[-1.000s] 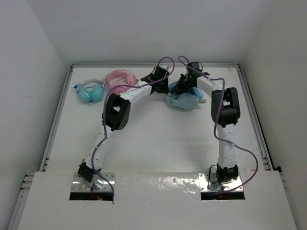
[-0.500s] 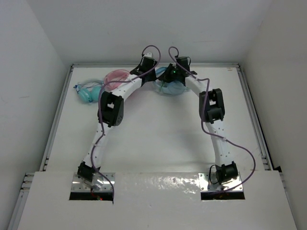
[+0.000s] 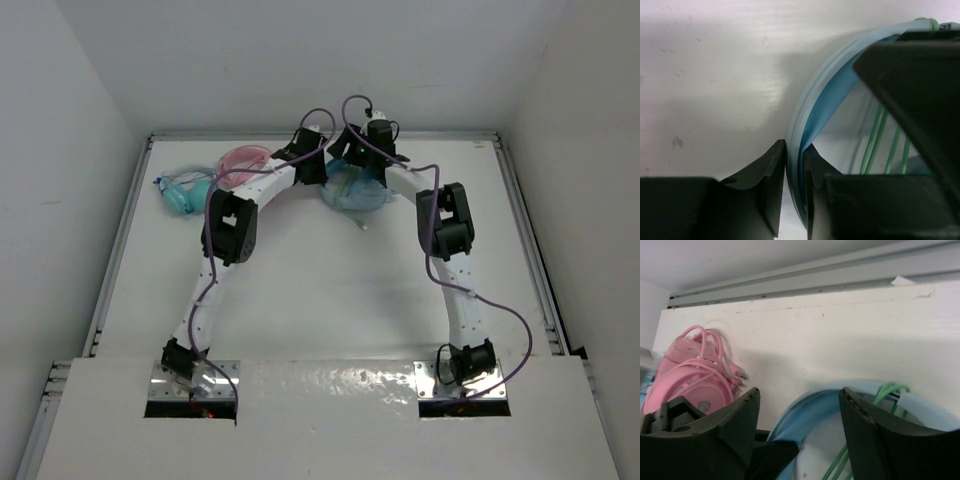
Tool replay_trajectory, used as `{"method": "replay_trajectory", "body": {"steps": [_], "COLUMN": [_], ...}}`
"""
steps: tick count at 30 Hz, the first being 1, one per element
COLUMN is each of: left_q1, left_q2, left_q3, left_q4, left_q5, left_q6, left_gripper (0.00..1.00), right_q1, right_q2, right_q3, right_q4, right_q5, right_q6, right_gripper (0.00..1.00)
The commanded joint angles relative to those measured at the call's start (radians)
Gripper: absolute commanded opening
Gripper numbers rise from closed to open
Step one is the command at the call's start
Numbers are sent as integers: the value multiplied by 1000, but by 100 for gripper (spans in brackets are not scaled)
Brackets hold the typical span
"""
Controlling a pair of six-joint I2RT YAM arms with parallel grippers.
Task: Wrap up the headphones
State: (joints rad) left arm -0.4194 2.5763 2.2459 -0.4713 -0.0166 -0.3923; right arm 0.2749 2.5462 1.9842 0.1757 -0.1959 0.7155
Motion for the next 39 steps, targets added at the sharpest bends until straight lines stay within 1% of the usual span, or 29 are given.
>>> {"method": "replay_trajectory", "body": {"steps": [1,2,3,4,8,11,12,14,15,16,19,21,22,23,24,26,27,28,29,30,31,32,33,34,35,36,37,38,39], "left_q1": [1,-1,-1,1,-1,-1,-1,2,2,5,13,14,17,19,18,18,18,18,18,18,18,18,19,21,30,63,91,129,225], "left_q2": [-82,-84,-85,-85,-85,-90,-94,-107,-110,-114,-133,-159,-191,-211,-232,-324,-359,-404,-497,-542,-630,-677,-718,-805,-856,-904,-1004,-1053,-1093], "left_q3": [-26,-28,-28,-28,-26,-23,-25,-25,-25,-19,16,37,55,63,76,70,42,15,-14,-76,-107,-136,-205,-244,-287,-381,-429,-465,-532], "left_q4": [-105,-105,-104,-101,-98,-101,-102,-104,-101,-101,-113,-122,-131,-136,-144,-159,-161,-164,-164,-167,-191,-202,-229,-239,-245,-247,-256,-266,-280], "left_q5": [56,56,55,53,49,37,33,21,21,21,21,21,-5,-8,-13,-37,-45,-57,-65,-77,-123,-158,-192,-292,-331,-347,-338,-313,-272], "left_q6": [27,29,29,30,30,30,32,35,36,38,40,50,68,82,104,193,232,324,373,432,520,559,598,636,648,656,655,641,632], "left_gripper": [20,21,22,26,32,43,50,59,64,67,81,86,99,100,100,100,100,100,100,100,100,100,100,100,100,100,100,100,100], "right_q1": [-26,-25,-20,-14,-6,3,7,7,7,7,7,-3,-9,-16,-29,-46,-75,-94,-135,-155,-179,-199,-253,-275,-343,-368,-391,-428,-439], "right_q2": [-141,-164,-211,-233,-345,-447,-470,-535,-555,-596,-653,-722,-777,-806,-835,-915,-940,-966,-1021,-1049,-1073,-1074,-1146,-1168,-1188,-1222,-1236,-1247,-1258], "right_q3": [-70,-96,-151,-174,-280,-370,-396,-419,-448,-462,-528,-579,-602,-649,-669,-735,-755,-783,-855,-893,-938,-1020,-1054,-1093,-1166,-1199,-1232,-1281,-1300], "right_q4": [94,116,134,168,247,311,311,312,314,323,305,247,225,196,120,35,-46,-76,-96,-110,-110,-107,-105,-101,-88,-58,-47,-38,-36], "right_q5": [62,62,47,38,-45,-82,-82,-88,-91,-105,-100,-74,-36,-11,19,129,154,173,193,206,232,233,278,279,274,268,271,277,283], "right_q6": [-134,-164,-183,-209,-238,-264,-272,-280,-283,-289,-312,-326,-329,-338,-362,-375,-364,-352,-338,-291,-262,-234,-167,-133,-107,-58,-36,-4,7], "right_gripper": [65,69,70,70,75,81,84,88,95,98,99,99,99,99,99,99,99,99,99,99,99,99,99,99,99,99,99,99,99]}}
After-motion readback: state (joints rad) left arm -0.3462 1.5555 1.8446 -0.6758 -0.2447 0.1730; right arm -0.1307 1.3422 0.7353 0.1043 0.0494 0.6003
